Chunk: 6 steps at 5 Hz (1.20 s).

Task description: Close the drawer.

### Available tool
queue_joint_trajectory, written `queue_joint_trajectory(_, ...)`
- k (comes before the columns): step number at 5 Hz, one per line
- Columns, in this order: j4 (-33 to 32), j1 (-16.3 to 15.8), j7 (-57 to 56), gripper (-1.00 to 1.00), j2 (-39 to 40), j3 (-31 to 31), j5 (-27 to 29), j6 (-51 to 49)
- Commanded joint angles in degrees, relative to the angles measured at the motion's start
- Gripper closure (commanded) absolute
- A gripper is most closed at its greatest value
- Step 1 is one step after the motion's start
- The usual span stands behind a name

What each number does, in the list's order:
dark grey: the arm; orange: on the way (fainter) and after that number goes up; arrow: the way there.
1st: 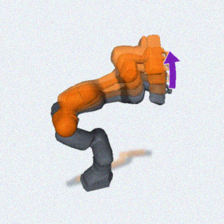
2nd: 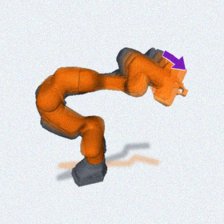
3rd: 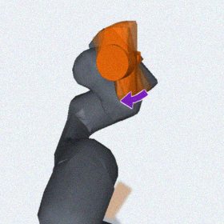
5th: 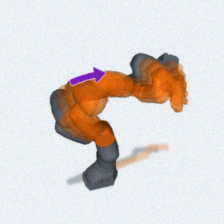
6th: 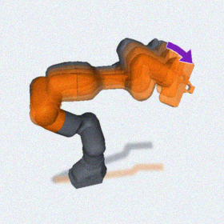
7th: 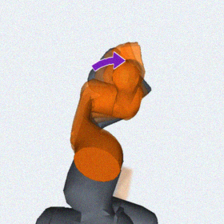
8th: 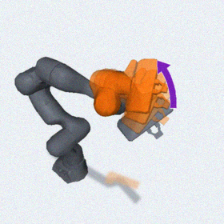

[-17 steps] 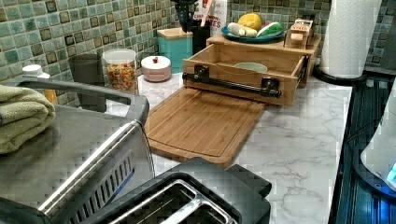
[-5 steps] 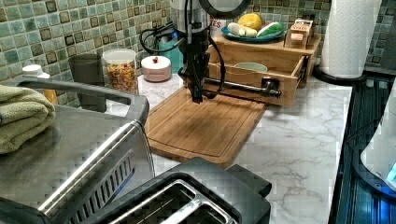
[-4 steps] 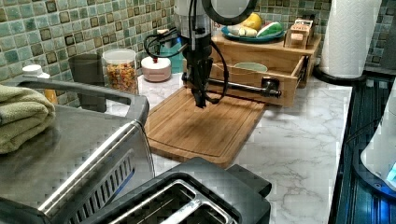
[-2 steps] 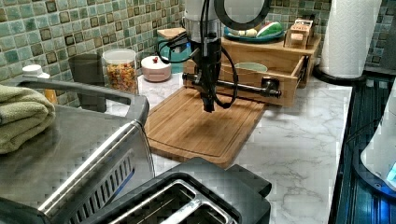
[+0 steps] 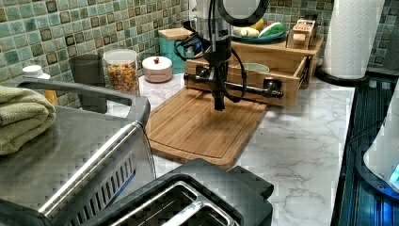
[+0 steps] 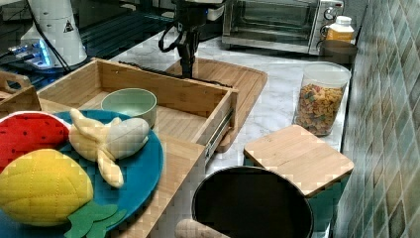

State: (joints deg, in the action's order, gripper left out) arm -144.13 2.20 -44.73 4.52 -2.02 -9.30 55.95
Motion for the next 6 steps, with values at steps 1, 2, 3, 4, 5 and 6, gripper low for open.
queue_joint_trajectory(1,4.2,9.0,-10.3,1.0,-3.8,5.1,5.2,-2.4)
queue_joint_trajectory(2,3.7,12.0,-11.2,1.0,-4.6,5.6,2.8,1.5)
queue_joint_trajectory(3,6.4,15.2,-15.8,1.0,-2.9,6.6,4.0,1.6)
queue_joint_trajectory(4,9.2,17.7,-21.1,1.0,-2.4,8.2,4.4,2.4)
queue_joint_trajectory(5,13.3,26.8,-33.0,1.0,0.6,3.3,9.7,2.9)
queue_joint_trajectory(6,19.7,25.9,-39.5,1.0,4.5,7.7,14.5,-1.1)
